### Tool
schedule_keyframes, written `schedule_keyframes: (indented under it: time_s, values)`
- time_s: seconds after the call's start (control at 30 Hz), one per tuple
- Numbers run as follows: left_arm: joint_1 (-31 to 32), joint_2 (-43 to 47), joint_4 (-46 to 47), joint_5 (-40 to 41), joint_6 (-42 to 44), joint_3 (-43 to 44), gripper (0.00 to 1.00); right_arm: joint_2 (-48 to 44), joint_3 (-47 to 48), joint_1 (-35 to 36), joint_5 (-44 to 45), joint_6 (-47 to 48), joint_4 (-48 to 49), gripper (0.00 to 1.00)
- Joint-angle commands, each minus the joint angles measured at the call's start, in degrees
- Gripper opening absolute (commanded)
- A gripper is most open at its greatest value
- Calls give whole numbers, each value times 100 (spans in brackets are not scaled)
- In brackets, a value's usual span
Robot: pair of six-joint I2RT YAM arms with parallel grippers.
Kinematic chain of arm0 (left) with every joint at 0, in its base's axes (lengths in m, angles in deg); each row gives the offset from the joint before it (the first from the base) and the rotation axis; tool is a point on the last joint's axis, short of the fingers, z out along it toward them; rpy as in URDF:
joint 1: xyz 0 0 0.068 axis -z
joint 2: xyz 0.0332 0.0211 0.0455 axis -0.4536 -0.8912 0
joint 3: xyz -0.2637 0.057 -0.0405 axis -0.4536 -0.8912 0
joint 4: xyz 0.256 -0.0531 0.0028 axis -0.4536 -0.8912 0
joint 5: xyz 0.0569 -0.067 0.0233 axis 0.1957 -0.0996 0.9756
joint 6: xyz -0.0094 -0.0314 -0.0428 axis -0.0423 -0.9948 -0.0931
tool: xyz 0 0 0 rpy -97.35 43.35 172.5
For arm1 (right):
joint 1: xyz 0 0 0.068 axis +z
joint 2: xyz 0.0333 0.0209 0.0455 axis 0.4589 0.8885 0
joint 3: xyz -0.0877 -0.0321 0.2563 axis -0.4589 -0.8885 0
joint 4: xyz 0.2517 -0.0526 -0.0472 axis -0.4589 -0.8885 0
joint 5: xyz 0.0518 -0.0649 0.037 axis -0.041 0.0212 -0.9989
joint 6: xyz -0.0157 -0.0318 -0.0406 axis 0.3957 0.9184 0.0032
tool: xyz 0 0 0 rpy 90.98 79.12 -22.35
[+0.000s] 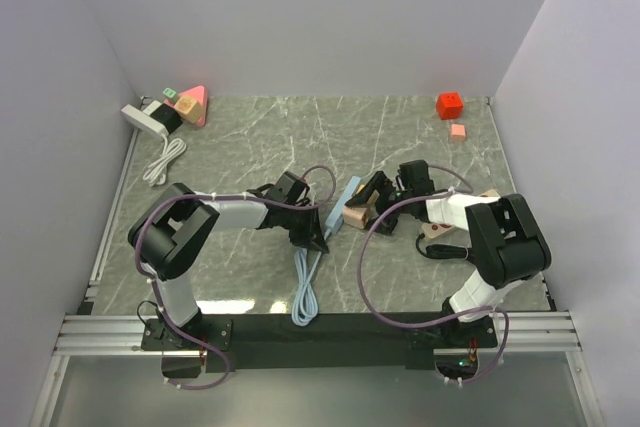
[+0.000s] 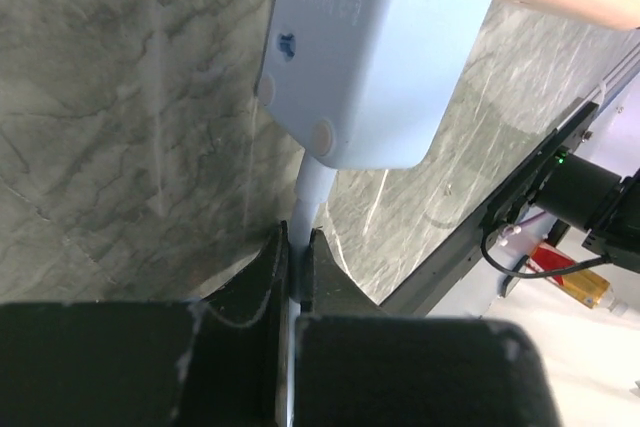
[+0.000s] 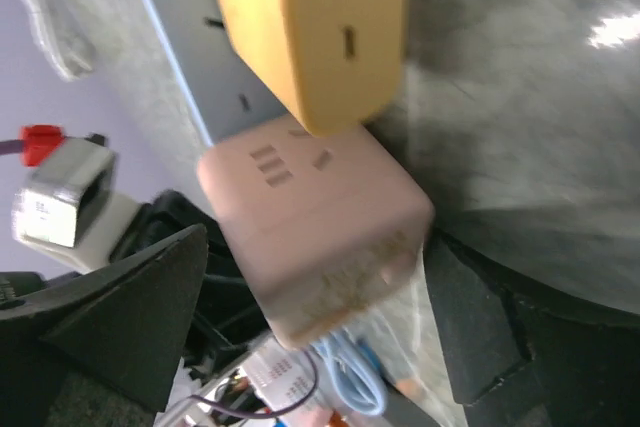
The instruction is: Pull the plug off the socket
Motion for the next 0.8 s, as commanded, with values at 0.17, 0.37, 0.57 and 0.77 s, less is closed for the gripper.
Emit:
schedule_keyframes:
  time_s: [0.17,0.37,0.57,0.77]
  values:
    - [16,-84,-55,-490,20,209,1,597,-357,130,-58,-514,1804,58]
    - [16,83,113,-350,-164,349,6,378,-551,121,-278,-541,2130,4]
    - [7,503,-774,1266,-121,701,67,9,-148,112,-216,-234,1289,0]
    - [16,945,-1355,2191,457,973,93,-114,257,112,-128,30,549,0]
